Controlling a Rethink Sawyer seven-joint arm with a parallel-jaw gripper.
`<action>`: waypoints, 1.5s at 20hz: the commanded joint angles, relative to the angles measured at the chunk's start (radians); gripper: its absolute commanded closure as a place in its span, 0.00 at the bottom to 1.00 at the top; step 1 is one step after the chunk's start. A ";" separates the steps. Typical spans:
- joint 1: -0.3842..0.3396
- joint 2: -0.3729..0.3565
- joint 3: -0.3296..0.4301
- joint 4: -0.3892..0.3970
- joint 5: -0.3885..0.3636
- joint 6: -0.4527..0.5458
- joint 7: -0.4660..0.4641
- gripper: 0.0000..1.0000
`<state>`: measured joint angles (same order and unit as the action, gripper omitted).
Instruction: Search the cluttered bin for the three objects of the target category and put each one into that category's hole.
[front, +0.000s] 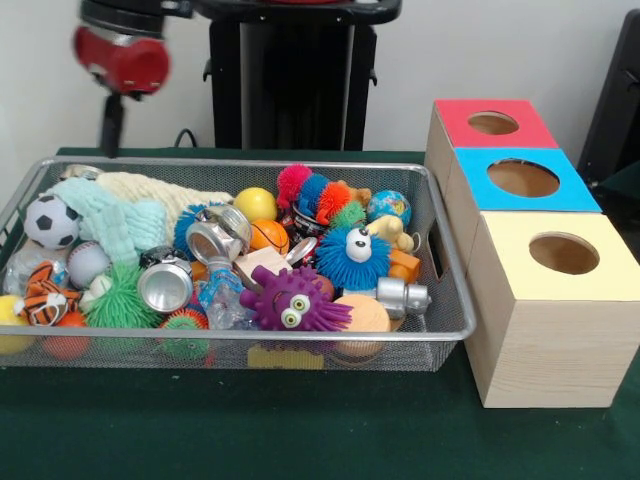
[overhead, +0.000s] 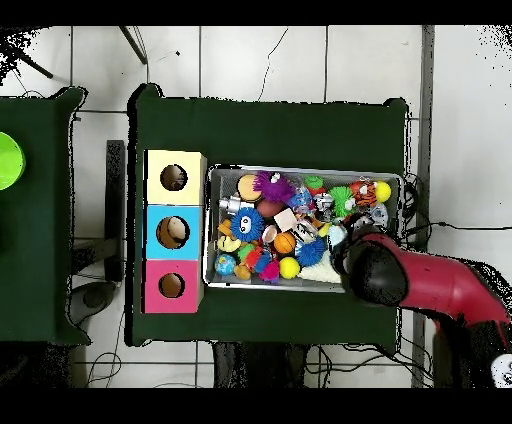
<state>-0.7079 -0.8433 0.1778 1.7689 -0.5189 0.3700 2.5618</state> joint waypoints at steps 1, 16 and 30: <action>-0.118 0.061 0.133 -0.062 -0.001 0.064 -0.214 1.00; 0.152 0.196 -0.096 -0.041 0.018 -0.085 0.219 1.00; 0.003 0.289 0.058 -0.089 0.109 -0.023 -0.047 1.00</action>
<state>-0.6555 -0.6594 0.1546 1.7155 -0.4283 0.3535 2.5618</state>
